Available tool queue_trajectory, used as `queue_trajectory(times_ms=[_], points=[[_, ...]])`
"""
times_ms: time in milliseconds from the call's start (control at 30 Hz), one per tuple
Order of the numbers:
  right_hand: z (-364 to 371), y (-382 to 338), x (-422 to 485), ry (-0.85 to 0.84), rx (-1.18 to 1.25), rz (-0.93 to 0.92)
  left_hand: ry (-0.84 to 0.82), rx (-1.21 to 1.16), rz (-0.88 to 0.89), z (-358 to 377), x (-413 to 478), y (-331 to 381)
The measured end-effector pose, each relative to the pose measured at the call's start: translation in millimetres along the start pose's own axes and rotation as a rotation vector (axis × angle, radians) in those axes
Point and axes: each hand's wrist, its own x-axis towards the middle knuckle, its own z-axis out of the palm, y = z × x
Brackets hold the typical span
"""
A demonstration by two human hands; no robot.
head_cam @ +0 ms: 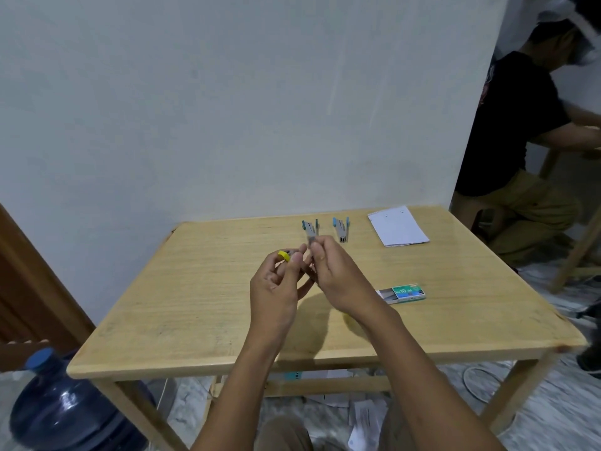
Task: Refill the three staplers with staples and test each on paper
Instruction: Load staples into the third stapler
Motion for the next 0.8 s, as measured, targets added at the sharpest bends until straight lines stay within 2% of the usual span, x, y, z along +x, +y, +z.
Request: queue_trajectory(times_ms=[167, 267, 400, 467, 533, 633, 800], points=[[-4, 3, 4, 0.195, 0.100, 0.052, 0.005, -0.034, 0.004, -1, -2, 1], [-4, 7, 7, 0.362, 0.217, 0.156, 0.006, 0.014, -0.041, -3, -1, -1], [-12, 9, 9, 0.439, 0.273, 0.232, -0.031, -0.034, -0.298, -13, 1, -5], [-17, 5, 8, 0.436, 0.374, 0.269, -0.101, -0.105, -0.481, -17, 1, -7], [-21, -1, 6, 0.399, 0.448, 0.268, -0.212, -0.135, -0.590, -20, -2, -6], [-23, -9, 2, 0.311, 0.259, 0.207, -0.363, -0.124, -0.663, -18, -5, 1], [-18, -19, -5, 0.232, 0.252, 0.128, -0.371, -0.397, -0.771, -9, 0, -4]])
